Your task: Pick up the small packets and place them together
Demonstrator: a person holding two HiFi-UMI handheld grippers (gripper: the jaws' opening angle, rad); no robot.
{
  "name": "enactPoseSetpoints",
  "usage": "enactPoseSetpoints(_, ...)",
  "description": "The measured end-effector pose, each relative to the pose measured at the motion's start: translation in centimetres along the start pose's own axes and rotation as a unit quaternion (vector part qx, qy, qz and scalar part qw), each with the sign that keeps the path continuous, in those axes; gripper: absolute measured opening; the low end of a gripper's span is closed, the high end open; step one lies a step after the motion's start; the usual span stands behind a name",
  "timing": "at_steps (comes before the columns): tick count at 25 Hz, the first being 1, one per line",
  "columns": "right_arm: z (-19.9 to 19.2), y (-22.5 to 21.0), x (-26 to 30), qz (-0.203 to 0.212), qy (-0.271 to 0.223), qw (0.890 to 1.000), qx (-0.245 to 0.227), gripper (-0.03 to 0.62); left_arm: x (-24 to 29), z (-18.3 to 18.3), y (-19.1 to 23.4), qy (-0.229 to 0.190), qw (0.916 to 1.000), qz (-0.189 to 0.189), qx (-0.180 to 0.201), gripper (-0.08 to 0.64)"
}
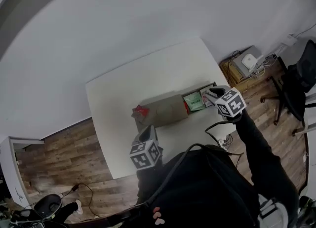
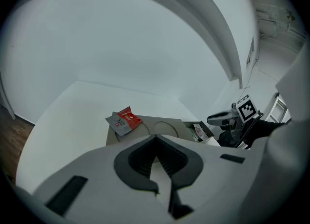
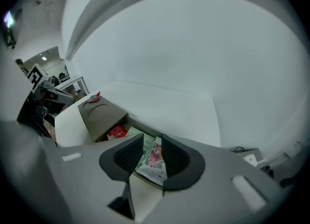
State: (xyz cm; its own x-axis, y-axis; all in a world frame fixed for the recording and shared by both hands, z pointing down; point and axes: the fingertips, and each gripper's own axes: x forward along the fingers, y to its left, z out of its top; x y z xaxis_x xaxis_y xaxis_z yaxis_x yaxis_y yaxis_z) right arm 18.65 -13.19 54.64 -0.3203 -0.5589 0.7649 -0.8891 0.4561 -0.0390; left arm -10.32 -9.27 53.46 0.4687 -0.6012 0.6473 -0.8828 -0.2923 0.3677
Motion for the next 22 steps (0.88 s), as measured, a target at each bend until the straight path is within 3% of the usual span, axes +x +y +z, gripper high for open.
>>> enactPoseSetpoints(6,-1.6,-0.5,2.7,-0.027,0.081,0.996,0.026,0.107,0.2,0.5,0.2,-0.003,1.0000,0.003,-0.001,-0.002)
enactPoseSetpoints(15,-2.0,-1.2,5.8,-0.094,0.135,0.985,0.051,0.132,0.3,0.5,1.6,-0.002,0.9998,0.013,-0.013,-0.001)
enactPoseSetpoints(22,-3.0,-1.4,7.5,-0.122,0.167,0.976,0.064,0.132,0.7,0.5,1.8,0.002,0.9998,0.012,-0.014,-0.002)
